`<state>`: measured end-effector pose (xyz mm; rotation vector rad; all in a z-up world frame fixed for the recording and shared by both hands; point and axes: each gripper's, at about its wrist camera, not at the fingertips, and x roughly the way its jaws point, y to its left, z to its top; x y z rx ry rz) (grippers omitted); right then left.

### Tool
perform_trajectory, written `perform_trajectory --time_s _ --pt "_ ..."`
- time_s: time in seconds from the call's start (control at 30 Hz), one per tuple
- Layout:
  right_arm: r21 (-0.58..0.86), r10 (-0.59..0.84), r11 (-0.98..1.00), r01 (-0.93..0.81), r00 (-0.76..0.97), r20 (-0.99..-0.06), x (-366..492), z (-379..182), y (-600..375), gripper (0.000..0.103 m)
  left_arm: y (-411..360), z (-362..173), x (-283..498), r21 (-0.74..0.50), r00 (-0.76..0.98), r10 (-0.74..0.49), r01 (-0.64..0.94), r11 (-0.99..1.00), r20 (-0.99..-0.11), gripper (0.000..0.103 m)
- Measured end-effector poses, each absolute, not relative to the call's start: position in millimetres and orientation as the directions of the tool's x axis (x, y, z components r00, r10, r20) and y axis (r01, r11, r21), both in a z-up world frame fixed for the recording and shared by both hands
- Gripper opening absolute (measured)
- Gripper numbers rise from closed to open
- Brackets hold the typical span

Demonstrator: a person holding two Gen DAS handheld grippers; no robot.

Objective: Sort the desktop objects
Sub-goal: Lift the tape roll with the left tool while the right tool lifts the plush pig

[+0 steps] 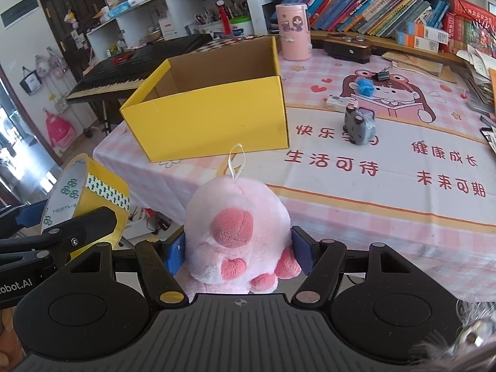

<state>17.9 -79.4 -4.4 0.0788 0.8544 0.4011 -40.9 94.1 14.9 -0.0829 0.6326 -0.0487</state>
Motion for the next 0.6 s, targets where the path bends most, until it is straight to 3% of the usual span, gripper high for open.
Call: perform_trajectory --time_s 0.6 --pt "0.225 0.379 0.920 -0.320 0.585 -0.717 17.9 -4.2 -70.2 0.066 104.6 15.9 -45.6 -0.094 0.808 -0.081 0.032 0.995 -0.583 0.083"
